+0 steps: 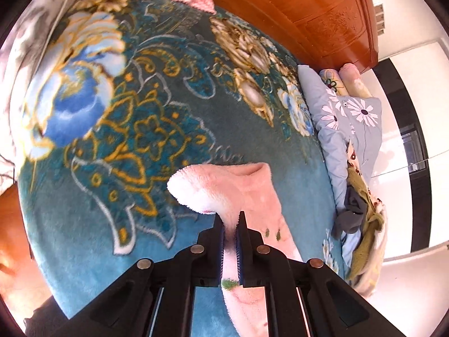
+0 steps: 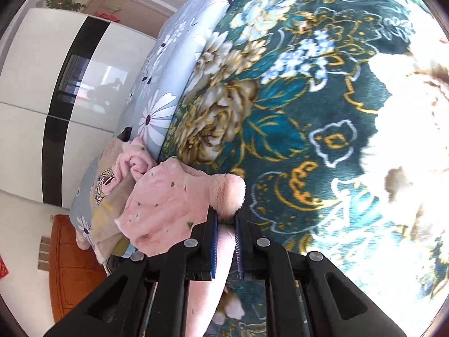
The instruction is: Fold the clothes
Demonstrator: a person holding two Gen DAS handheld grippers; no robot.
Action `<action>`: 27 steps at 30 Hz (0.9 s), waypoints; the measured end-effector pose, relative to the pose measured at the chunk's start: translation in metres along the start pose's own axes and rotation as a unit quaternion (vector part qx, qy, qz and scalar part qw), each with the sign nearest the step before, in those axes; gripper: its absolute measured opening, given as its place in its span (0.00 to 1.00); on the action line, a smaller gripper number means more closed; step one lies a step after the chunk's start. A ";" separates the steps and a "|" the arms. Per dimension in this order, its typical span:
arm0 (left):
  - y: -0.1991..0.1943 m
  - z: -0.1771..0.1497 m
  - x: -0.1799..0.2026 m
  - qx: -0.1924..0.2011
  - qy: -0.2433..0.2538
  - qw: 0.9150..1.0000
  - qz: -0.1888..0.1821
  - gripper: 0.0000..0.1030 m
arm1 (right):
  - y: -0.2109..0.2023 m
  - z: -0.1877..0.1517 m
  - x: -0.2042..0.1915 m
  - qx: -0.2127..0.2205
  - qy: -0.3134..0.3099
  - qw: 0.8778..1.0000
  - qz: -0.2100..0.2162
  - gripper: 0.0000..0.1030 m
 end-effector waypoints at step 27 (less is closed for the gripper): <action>-0.043 -0.011 -0.018 0.016 -0.036 0.999 0.037 0.19 | -0.056 0.028 0.091 0.020 -0.060 0.993 -0.104 0.18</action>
Point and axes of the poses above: each gripper's, at about its wrist camera, not at the fingertips, and y roughly the way its jaws point, x to its right, z to its top, the point moved 5 cm from there along y, roughly the way its jaws point, and after that the axes turned 7 degrees about x, right-handed, at the moved point
